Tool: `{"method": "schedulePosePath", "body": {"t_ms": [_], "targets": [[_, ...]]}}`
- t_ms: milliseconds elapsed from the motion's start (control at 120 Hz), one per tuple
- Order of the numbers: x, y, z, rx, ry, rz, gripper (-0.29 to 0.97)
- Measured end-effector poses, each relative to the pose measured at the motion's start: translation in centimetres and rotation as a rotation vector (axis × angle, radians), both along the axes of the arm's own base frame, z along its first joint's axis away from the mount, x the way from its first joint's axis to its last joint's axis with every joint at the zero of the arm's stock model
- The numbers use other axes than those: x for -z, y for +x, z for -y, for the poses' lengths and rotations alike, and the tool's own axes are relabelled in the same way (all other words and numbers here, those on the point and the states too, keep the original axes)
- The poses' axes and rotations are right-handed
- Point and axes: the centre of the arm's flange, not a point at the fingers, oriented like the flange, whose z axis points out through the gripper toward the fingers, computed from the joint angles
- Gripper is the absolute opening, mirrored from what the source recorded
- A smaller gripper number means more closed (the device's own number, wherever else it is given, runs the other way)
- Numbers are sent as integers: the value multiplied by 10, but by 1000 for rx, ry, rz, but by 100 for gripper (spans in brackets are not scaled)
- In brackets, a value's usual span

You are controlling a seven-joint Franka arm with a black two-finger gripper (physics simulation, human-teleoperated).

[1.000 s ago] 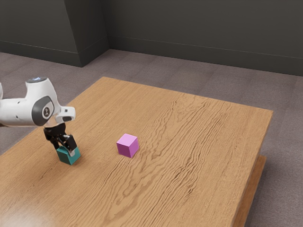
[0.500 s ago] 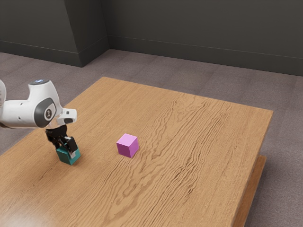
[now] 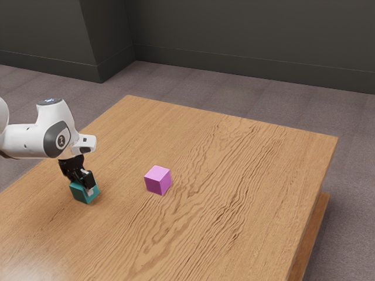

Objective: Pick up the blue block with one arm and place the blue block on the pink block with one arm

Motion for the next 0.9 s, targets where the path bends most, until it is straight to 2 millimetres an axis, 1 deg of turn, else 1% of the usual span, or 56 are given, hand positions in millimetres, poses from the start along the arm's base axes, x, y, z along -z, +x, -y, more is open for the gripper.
{"method": "schedulePosePath", "body": {"t_ms": [283, 417, 533, 600, 658, 692, 733, 833, 867, 900], "targets": [[-1, 1, 1, 8, 1, 4, 42], [-7, 2, 1, 11, 9, 12, 37], [-20, 4, 2, 13, 21, 31, 35], [-31, 6, 8, 20, 23, 42, 34], [-42, 8, 18, 25, 20, 44, 34], [-52, 13, 30, 39, 16, 50, 34], [-61, 22, 53, 67, 5, 53, 35], [-93, 49, 150, 185, -47, 72, 34], [-98, 52, 170, 201, -62, 68, 34], [-102, 54, 180, 201, -74, 63, 33]]}}
